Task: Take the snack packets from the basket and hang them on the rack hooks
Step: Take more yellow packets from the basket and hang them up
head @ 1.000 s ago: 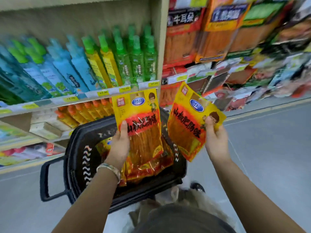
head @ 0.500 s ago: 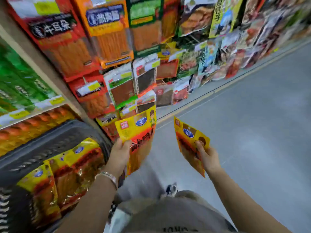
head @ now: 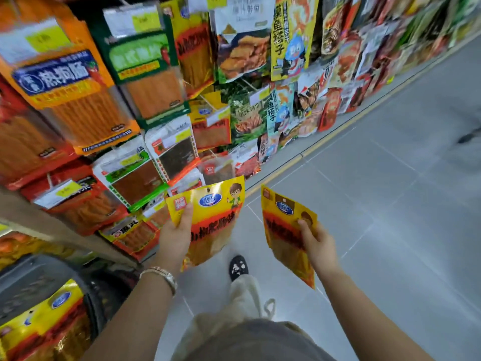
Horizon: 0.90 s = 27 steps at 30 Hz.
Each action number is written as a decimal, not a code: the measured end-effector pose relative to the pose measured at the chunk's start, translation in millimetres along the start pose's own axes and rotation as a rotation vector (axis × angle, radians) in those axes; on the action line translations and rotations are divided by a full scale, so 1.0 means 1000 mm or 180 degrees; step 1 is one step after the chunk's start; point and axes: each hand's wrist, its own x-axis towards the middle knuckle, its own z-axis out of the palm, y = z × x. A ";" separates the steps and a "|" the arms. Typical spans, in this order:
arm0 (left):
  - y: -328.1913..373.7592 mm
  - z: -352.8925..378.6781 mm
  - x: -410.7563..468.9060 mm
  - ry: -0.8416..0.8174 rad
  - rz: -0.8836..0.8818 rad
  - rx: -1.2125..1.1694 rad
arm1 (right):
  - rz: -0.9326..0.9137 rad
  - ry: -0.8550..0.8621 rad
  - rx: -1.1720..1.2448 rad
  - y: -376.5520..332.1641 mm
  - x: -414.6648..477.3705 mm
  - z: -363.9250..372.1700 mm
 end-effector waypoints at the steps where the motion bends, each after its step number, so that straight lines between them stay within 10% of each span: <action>1: 0.016 0.004 0.013 0.0045 0.0097 0.0103 | -0.0119 -0.0008 0.0039 -0.014 0.019 0.001; 13: 0.227 0.006 0.127 0.0727 0.1630 -0.0288 | -0.2163 0.0008 0.0231 -0.248 0.201 0.009; 27: 0.378 -0.020 0.159 0.0980 0.2524 -0.1221 | -0.3086 -0.0366 0.1169 -0.476 0.288 0.045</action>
